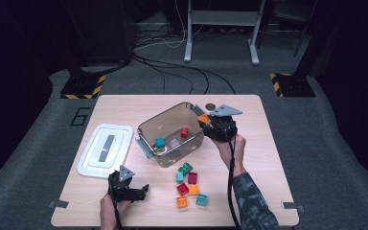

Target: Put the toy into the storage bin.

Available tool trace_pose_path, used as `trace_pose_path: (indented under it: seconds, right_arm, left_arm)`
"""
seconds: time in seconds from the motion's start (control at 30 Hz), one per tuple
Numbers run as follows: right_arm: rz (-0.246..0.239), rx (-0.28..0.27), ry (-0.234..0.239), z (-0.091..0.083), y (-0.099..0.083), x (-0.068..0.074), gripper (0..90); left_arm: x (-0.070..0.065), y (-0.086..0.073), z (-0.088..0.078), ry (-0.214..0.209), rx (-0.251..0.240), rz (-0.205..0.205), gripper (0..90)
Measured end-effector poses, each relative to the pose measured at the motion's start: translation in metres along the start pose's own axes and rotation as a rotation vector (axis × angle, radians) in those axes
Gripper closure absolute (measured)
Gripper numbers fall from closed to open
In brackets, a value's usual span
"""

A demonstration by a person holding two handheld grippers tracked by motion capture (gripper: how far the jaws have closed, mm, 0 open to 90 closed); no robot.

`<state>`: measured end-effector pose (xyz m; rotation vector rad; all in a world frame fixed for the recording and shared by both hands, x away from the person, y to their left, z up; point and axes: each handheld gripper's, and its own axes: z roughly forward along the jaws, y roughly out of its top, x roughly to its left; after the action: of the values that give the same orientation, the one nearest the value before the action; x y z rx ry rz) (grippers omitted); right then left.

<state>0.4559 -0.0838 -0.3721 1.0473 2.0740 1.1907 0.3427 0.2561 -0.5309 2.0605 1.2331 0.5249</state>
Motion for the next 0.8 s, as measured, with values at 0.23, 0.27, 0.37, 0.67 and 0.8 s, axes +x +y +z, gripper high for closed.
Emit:
trace_pose_path:
  seconds: [0.23, 0.27, 0.37, 0.67, 0.8]
  right_arm:
    - [0.000, 0.030, 0.006, 0.018, 0.002, 0.000, 58.4]
    - [0.000, 0.035, 0.008, 0.021, 0.002, 0.000, 58.4]
    - [0.005, 0.048, 0.012, 0.028, 0.004, 0.001, 58.4]
    - [-0.007, 0.075, 0.026, 0.039, 0.008, 0.004, 58.4]
    - [-0.010, 0.087, 0.030, 0.043, 0.008, 0.003, 58.3]
  left_arm:
    - [0.000, 0.000, 0.000, 0.001, 0.000, 0.001, 0.9]
    - [0.000, 0.000, 0.000, 0.002, 0.000, -0.002, 0.9]
    - [0.000, 0.000, 0.000, 0.002, 0.002, 0.000, 1.0]
    - [0.000, 0.000, 0.000, 0.001, 0.001, -0.004, 1.0]
    - [0.000, 0.000, 0.000, 0.002, 0.001, -0.004, 1.0]
